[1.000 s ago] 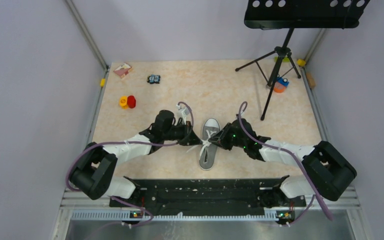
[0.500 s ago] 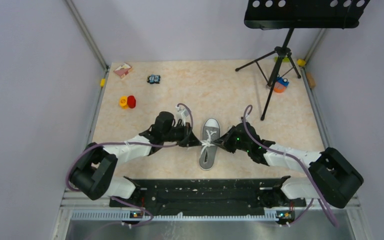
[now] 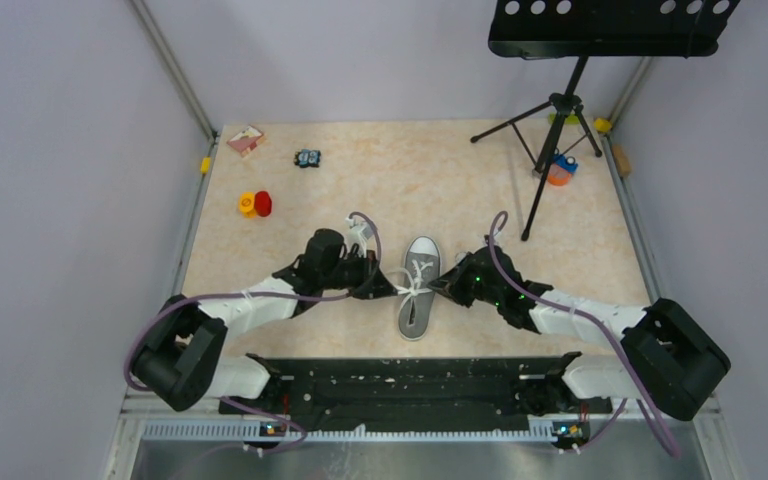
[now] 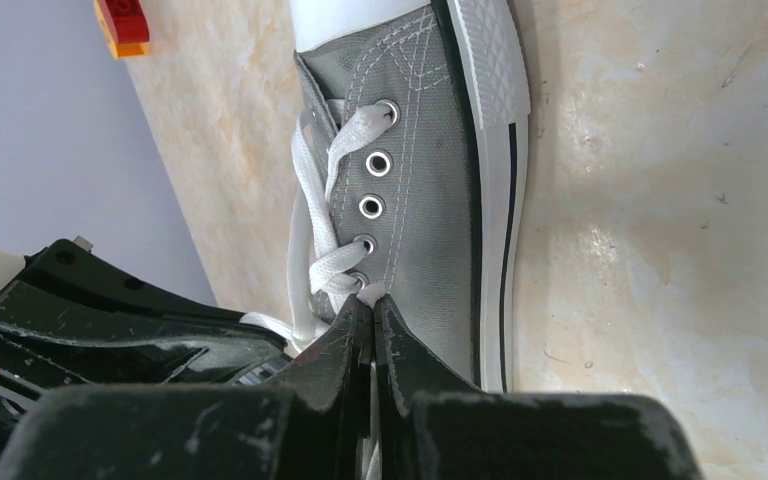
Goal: Tie the shoes
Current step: Tie the shoelace on the shoe.
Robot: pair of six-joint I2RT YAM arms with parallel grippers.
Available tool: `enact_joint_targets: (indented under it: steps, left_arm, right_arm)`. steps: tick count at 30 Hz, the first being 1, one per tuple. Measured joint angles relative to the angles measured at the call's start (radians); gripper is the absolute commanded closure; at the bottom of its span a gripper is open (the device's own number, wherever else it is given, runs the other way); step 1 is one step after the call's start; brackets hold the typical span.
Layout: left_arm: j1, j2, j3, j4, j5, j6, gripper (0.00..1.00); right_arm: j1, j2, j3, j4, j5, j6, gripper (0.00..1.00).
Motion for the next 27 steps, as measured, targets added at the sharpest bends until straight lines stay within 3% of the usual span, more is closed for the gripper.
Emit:
enact_joint_targets:
  steps: [27]
  left_arm:
    - [0.014, 0.046, -0.036, -0.003, 0.011, 0.023, 1.0]
  right_arm:
    - [-0.006, 0.0, 0.0, -0.008, 0.027, 0.007, 1.0]
